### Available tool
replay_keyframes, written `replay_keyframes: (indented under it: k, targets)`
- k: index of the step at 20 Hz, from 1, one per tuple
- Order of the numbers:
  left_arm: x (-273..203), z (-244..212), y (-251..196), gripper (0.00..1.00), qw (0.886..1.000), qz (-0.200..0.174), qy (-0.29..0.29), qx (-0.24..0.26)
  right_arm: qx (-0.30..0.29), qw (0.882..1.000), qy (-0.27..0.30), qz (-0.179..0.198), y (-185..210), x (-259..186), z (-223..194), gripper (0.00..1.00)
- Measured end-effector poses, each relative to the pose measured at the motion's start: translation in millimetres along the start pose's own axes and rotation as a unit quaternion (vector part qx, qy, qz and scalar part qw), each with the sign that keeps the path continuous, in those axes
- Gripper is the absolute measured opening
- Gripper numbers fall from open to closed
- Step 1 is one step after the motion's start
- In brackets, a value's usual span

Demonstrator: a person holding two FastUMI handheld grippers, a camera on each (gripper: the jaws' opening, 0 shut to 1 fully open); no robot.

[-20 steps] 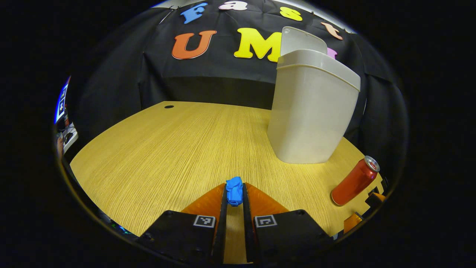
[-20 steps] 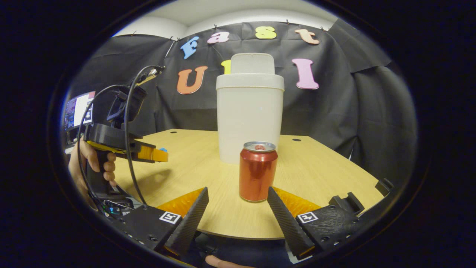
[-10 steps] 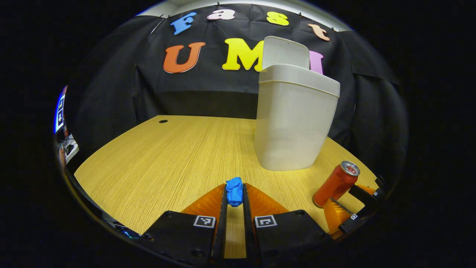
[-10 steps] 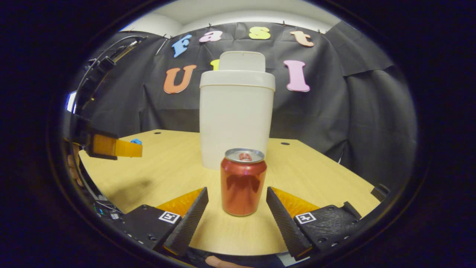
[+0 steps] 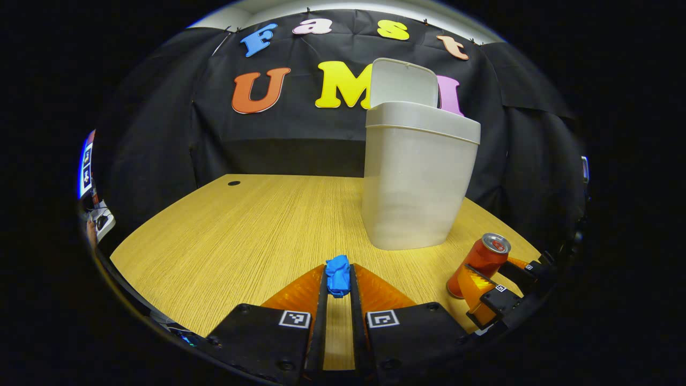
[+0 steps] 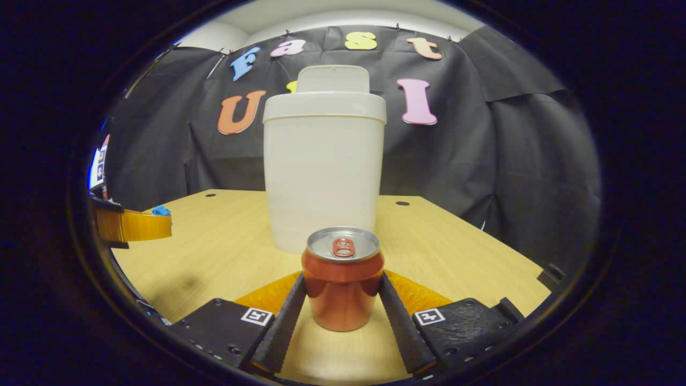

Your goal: Press the lid of the desktop garbage bin to open it, pick up the crumpled paper on the desktop and throw it into the bin, then pick up the pop can on the desktop and drop it into the bin, and finally close the garbage bin lid.

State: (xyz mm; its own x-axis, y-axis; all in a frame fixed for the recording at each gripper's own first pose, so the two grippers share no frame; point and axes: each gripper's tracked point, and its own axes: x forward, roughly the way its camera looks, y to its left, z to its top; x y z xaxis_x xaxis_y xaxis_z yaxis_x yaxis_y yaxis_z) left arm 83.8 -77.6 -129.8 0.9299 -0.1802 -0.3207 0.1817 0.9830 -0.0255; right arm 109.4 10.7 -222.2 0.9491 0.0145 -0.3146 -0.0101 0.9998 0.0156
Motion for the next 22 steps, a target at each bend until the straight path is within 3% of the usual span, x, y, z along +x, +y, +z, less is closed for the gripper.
replay_keyframes:
  k: [12,17,22]
  targets:
    - [-14.1,23.0,8.4,0.24,0.999,0.017,-0.034,-0.01,0.003,0.997,-0.081,-0.005,-21.0,-54.6,114.1,0.8]
    - [-34.6,53.8,14.0,0.24,0.997,0.032,-0.072,-0.022,-0.028,0.992,-0.122,-0.014,-36.8,-94.7,158.5,0.8]
    - [-50.1,86.2,-3.6,0.24,0.994,0.037,-0.106,-0.014,-0.033,0.992,-0.119,-0.004,-54.0,-117.4,158.2,0.79]
